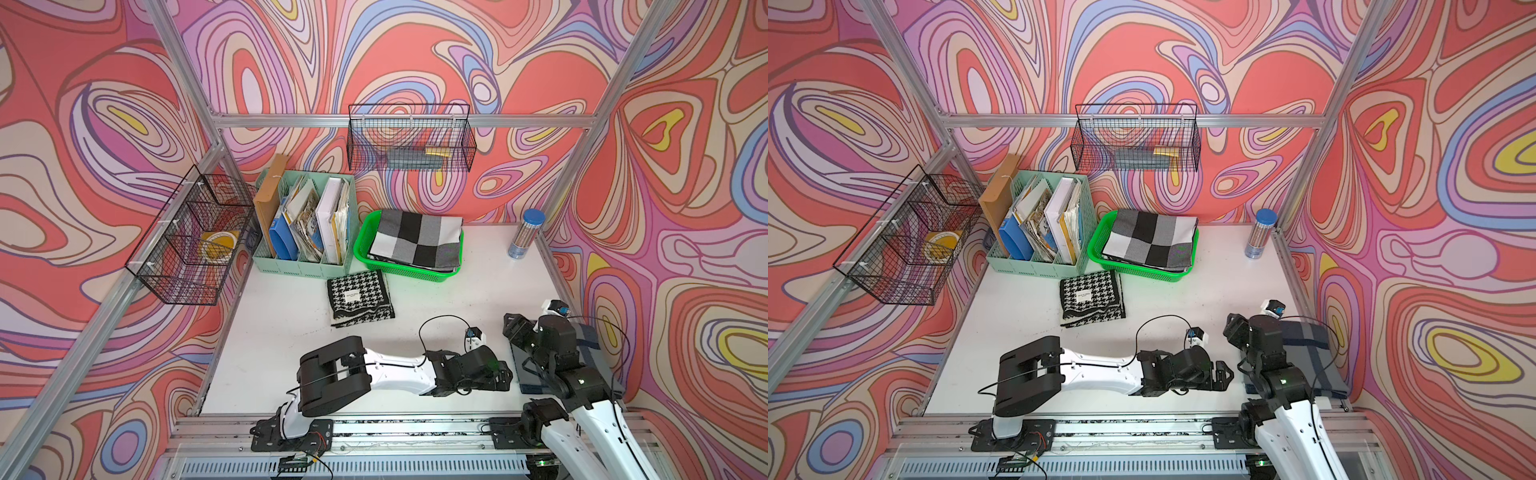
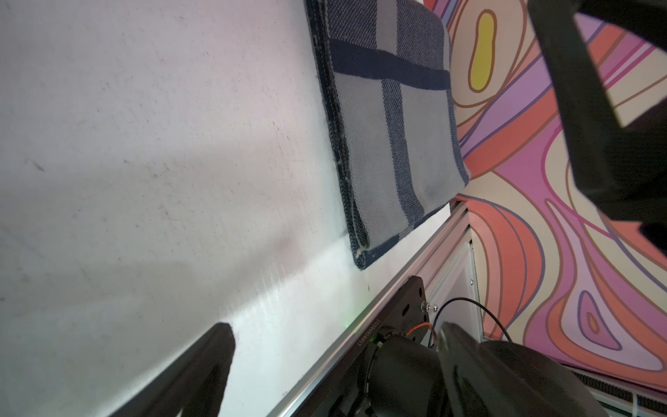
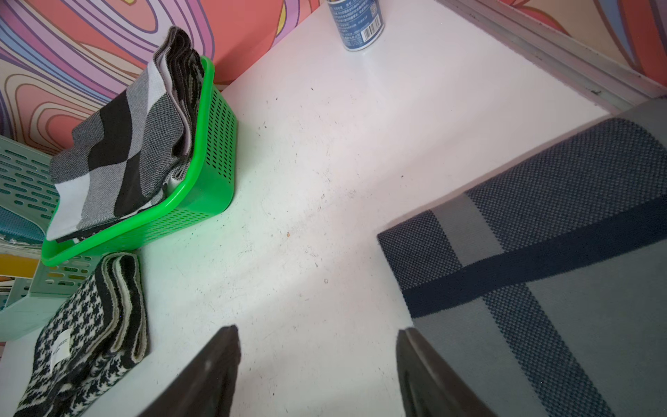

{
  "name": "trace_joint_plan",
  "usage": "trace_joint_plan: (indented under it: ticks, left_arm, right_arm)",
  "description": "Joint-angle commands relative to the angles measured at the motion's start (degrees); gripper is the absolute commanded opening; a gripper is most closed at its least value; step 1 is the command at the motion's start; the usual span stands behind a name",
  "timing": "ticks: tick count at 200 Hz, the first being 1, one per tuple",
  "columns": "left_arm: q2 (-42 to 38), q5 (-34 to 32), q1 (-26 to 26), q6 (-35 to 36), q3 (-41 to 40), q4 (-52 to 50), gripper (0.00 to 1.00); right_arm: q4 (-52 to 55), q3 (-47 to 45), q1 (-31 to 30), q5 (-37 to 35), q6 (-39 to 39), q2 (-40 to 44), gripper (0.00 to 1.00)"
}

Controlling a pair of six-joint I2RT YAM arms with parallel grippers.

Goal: Put the folded scarf in the basket
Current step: Move the scarf to the center of the board.

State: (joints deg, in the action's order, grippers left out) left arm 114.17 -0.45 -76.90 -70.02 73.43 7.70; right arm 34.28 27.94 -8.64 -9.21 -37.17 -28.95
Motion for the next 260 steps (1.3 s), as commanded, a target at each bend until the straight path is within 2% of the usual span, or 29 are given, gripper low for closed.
trace_joint_plan:
  ticks: [1, 123, 158, 203, 260]
  left_arm:
    - [1.4, -0.6, -0.1, -1.3, 1.2, -2.0, 0.93]
    - [5.0, -2.0, -0.3, -4.7, 3.4, -2.4, 0.94]
    - [9.8, -1.6, -0.3, -4.7, 8.9, -1.8, 0.94]
    - [16.2, -0.3, -0.2, -5.6, 15.7, 0.4, 0.9]
    - [23.8, -0.2, -0.2, -8.3, 22.7, -0.8, 0.76]
  right_arm:
    - [0.0, 0.9, 0.2, -1.2, -0.2, 0.6, 0.7]
    - [-0.8, 0.9, 0.2, -1.0, -0.2, -0.9, 0.7]
    - [1.3, 1.6, 0.3, -2.6, -0.7, 1.0, 0.7]
    - [3.9, 2.4, 0.2, -7.4, -2.8, 4.3, 0.7]
    - [8.3, 5.0, 0.3, -13.7, -6.3, 8.0, 0.69]
